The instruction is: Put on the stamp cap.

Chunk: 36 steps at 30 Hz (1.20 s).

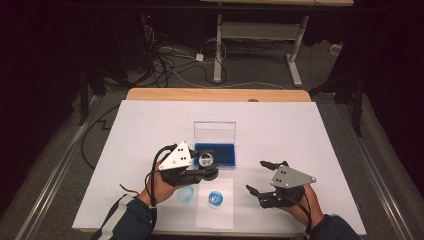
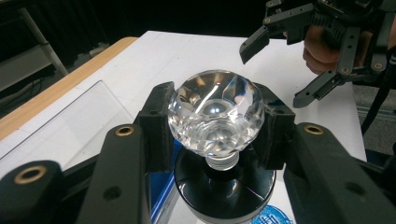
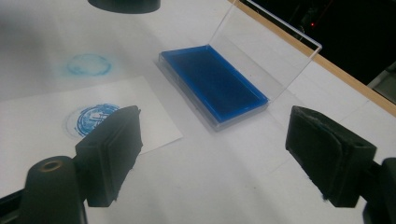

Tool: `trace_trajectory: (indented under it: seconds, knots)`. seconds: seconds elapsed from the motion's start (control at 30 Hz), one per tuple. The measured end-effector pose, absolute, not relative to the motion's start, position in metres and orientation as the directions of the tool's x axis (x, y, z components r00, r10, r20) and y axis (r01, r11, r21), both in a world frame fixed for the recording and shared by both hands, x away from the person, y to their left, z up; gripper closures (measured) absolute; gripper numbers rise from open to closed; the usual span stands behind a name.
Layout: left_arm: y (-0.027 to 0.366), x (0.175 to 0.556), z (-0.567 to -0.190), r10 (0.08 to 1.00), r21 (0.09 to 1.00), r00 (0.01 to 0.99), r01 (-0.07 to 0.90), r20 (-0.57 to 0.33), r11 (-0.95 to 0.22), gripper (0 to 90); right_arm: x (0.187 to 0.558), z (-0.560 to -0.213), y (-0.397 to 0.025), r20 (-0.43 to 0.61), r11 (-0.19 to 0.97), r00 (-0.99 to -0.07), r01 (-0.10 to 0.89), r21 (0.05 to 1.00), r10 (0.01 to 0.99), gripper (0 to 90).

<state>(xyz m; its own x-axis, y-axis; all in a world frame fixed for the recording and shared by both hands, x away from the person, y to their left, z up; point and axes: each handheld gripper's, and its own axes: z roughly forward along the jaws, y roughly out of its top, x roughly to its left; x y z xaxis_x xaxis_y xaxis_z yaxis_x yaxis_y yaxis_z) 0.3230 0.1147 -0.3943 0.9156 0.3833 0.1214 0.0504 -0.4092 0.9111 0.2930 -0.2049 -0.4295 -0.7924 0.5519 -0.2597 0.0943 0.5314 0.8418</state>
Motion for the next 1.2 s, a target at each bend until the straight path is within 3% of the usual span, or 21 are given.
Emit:
trace_trajectory:
  seconds: [1.2]
  knots:
    - [0.148,0.32,-0.392,0.447,0.891,0.876,0.046,0.181,-0.451,54.0,0.284,-0.434,-0.241,-0.274,0.517,-0.743,0.112,0.848,0.61,18.9]
